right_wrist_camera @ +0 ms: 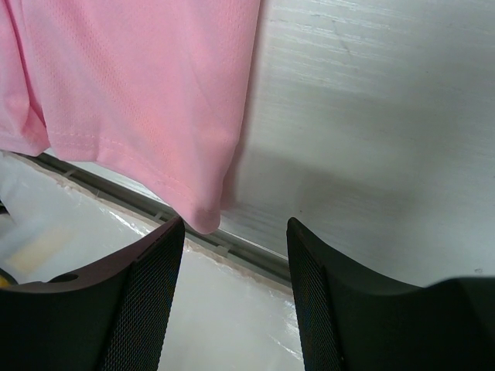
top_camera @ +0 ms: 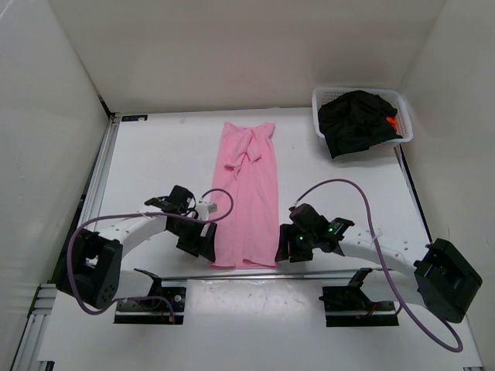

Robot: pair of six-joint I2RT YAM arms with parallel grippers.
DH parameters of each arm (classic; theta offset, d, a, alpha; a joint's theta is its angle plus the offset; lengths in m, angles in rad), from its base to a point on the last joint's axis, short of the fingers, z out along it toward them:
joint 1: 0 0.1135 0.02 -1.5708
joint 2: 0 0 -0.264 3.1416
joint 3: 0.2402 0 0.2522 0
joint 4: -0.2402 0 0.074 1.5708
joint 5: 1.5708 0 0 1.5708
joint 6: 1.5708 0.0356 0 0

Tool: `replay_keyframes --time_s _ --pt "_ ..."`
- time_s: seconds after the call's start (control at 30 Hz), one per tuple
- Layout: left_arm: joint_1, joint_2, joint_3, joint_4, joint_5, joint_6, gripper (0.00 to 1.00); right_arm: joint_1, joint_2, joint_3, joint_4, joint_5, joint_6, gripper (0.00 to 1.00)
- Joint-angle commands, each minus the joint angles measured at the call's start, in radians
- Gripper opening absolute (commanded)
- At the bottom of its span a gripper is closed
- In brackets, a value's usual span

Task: Fold and stack the t-shirts
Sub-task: Grab the bottom of the folded rectangular tshirt with both arms

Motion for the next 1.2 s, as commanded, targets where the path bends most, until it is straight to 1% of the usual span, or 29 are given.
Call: replay_keyframes --time_s 0.0,0.07,0.13,0.17,0.2,0.37,0.5,0.53,0.6,0.63,0.7,0.77,0.8,0.83,0.87,0.93,0.97,1.03,1.07,1.1,1.17 --pt "0.002 0.017 0.039 0.091 0.021 0.009 0.86 0.005 -0.017 -0.002 0.030 0.000 -0.012 0.60" --pt "0.002 0.041 0.039 0.101 0.032 0.009 0.86 0.005 -0.005 0.010 0.042 -0.014 -0.012 0.60" --pt "0.002 0.063 0.027 0.110 0.020 0.009 0.83 0.005 0.007 0.022 0.042 -0.025 -0.022 0.60" --pt "0.002 0.076 0.017 0.110 0.020 0.009 0.81 0.005 0.007 0.022 0.053 -0.025 -0.012 0.60" --pt "0.002 0.077 0.016 0.110 0.020 0.009 0.76 0.014 0.007 0.022 0.062 -0.025 -0.012 0.60" --pt "-0.017 0.100 -0.043 0.110 0.038 0.009 0.68 0.014 -0.002 0.013 0.072 -0.025 0.006 0.60" --pt "-0.017 0.090 -0.071 0.110 0.038 0.009 0.67 0.014 0.010 0.013 0.072 -0.034 0.017 0.62" --pt "-0.017 0.090 -0.071 0.119 0.038 0.009 0.65 0.014 0.021 0.013 0.072 -0.034 0.026 0.62" --pt "-0.017 0.099 -0.071 0.119 0.047 0.009 0.60 0.014 0.033 0.004 0.072 -0.048 0.026 0.66" --pt "-0.017 0.109 -0.062 0.119 0.047 0.009 0.57 0.014 0.042 0.004 0.081 -0.072 0.026 0.69" --pt "-0.017 0.118 -0.053 0.119 0.047 0.009 0.51 0.023 0.058 0.004 0.081 -0.082 0.014 0.71" --pt "-0.017 0.127 -0.040 0.128 0.047 0.009 0.51 0.023 0.087 0.004 0.094 -0.082 0.014 0.70" --pt "-0.017 0.127 -0.025 0.128 0.047 0.009 0.49 0.023 0.096 0.004 0.110 -0.094 0.014 0.68" --pt "-0.017 0.138 -0.004 0.128 0.047 0.009 0.44 0.023 0.114 0.016 0.120 -0.103 0.014 0.63" --pt "-0.017 0.153 0.010 0.128 0.047 0.009 0.42 0.023 0.125 0.028 0.121 -0.103 0.014 0.54" --pt "-0.017 0.167 0.045 0.128 0.047 0.009 0.37 0.023 0.141 0.038 0.130 -0.103 0.014 0.44" --pt "-0.017 0.178 0.046 0.128 0.047 0.009 0.31 0.023 0.151 0.038 0.139 -0.112 0.014 0.38" --pt "-0.017 0.178 0.058 0.128 0.056 0.009 0.26 0.023 0.160 0.047 0.150 -0.112 0.014 0.28" --pt "-0.026 0.178 0.058 0.128 0.066 0.009 0.24 0.023 0.161 0.047 0.150 -0.122 0.014 0.17" --pt "-0.026 0.178 0.058 0.128 0.066 0.009 0.16 0.023 0.173 0.062 0.150 -0.134 0.014 0.11" --pt "-0.026 0.169 0.067 0.128 0.066 0.009 0.10 0.023 0.185 0.090 0.150 -0.143 0.000 0.00"
